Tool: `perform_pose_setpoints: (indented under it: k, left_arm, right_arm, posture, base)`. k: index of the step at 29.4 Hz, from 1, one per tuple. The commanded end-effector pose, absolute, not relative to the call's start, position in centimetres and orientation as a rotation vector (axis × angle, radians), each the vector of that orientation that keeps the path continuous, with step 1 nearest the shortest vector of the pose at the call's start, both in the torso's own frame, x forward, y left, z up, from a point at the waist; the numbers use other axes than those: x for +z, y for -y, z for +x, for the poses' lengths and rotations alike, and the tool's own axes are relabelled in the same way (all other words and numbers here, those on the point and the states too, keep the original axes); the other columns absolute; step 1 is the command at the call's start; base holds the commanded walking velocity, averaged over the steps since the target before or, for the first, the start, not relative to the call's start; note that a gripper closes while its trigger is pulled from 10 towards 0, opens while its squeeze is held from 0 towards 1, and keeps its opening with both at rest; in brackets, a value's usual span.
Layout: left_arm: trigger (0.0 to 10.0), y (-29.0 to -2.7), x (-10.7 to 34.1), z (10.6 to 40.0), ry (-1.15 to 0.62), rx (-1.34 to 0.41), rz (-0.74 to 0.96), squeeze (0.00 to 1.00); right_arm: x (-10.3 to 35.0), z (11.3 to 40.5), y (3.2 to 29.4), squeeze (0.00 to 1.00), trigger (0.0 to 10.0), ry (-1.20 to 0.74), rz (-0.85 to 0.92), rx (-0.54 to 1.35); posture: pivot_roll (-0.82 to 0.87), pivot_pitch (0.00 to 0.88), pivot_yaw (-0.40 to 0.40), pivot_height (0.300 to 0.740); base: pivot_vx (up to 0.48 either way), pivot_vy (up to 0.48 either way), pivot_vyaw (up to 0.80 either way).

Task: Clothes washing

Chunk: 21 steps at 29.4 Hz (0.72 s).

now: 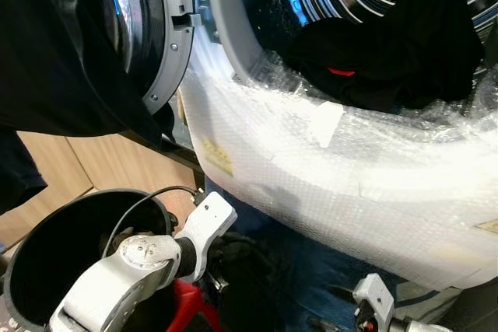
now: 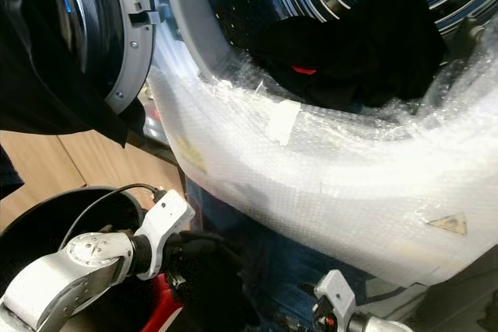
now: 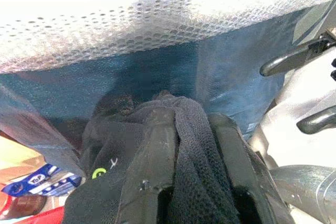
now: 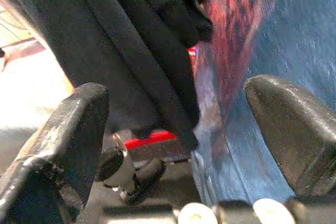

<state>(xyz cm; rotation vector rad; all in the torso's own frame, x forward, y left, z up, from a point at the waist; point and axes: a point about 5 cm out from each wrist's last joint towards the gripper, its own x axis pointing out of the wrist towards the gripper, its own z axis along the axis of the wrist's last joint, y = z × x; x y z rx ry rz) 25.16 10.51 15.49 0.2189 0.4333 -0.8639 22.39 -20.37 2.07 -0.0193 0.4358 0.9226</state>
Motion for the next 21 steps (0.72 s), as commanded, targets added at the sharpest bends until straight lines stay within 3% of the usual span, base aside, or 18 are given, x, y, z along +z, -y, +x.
perform_pose_setpoints:
  k: [1,6,11,14,21]
  left_arm:
    - [0.0,-9.7,16.2,25.4,-0.391,-0.888,0.224,0.0]
    - [0.0,-8.9,16.5,25.8,-0.37,-0.883,0.219,0.0]
    - [0.0,-8.3,16.7,25.9,-0.358,-0.904,0.199,0.0]
    - [0.0,-7.8,16.6,26.2,-0.354,-0.897,0.193,0.0]
    - [0.0,-7.9,16.8,26.5,-0.347,-0.891,0.182,0.0]
  right_arm:
    - [3.3,22.9,19.1,1.0,10.0,-0.376,0.008,0.948]
    - [6.2,22.9,16.7,1.0,10.0,-0.258,0.048,1.04]
    - [6.7,22.4,15.9,1.0,10.0,-0.267,0.038,1.095]
    - [6.8,20.7,14.9,1.0,10.0,-0.285,0.057,1.221]
    - [5.8,21.4,13.6,1.0,10.0,-0.344,-0.059,1.168]
  posture:
    - [0.15,0.005,0.012,0.74]
    - [0.15,0.011,0.007,0.74]
    - [0.14,0.011,0.011,0.74]
    - [0.13,0.013,0.013,0.74]
    - [0.12,0.005,0.009,0.74]
  base:
    - [0.0,0.0,0.0]
    - [0.0,0.0,0.0]
    - [0.0,0.0,0.0]
    - [0.0,0.0,0.0]
    - [0.0,0.0,0.0]
